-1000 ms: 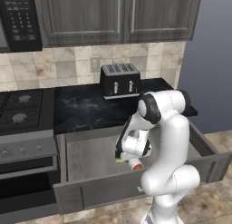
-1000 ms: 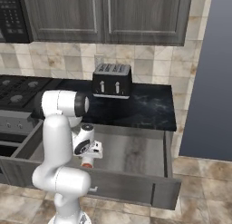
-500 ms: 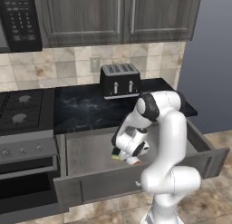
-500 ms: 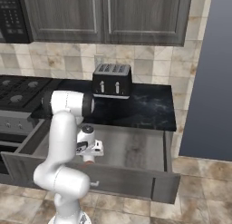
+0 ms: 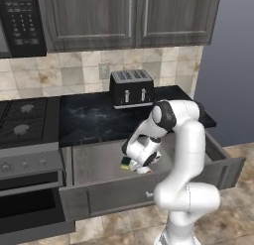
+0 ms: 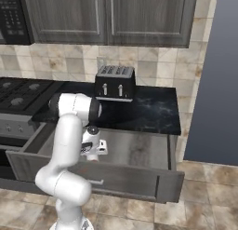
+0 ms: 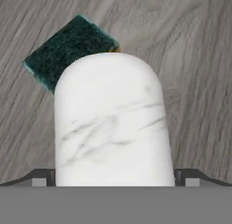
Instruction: Restock the sink supplies by placing the sponge and soap dispenser on the counter and next to the sink. Make sure the soap dispenser is upright.
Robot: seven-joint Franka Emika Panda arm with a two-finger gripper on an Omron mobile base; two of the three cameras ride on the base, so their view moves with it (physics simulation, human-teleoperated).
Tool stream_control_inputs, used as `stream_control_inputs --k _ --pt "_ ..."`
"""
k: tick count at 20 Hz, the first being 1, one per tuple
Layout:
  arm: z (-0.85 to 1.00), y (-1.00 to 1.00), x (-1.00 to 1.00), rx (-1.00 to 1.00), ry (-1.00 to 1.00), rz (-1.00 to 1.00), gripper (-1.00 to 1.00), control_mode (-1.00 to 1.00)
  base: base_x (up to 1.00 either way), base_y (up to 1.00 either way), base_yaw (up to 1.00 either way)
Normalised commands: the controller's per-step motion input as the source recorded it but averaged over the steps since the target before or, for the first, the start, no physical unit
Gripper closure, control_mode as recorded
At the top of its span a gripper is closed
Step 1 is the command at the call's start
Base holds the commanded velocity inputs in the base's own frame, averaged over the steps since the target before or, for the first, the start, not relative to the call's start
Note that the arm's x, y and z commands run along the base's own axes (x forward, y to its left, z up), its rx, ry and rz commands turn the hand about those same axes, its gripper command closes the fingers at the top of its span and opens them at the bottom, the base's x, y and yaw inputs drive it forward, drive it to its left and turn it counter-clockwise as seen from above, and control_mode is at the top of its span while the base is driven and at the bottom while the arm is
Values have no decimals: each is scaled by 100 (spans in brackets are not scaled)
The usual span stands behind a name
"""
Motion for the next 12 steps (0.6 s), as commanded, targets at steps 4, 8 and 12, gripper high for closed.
stream_control_inputs --k 4,8,12 --pt "41 0 -22 0 0 3 100 -100 0 0 0" --pt "76 0 -2 0 0 0 100 -100 0 0 0" --pt "62 0 0 0 2 1 100 -100 0 0 0"
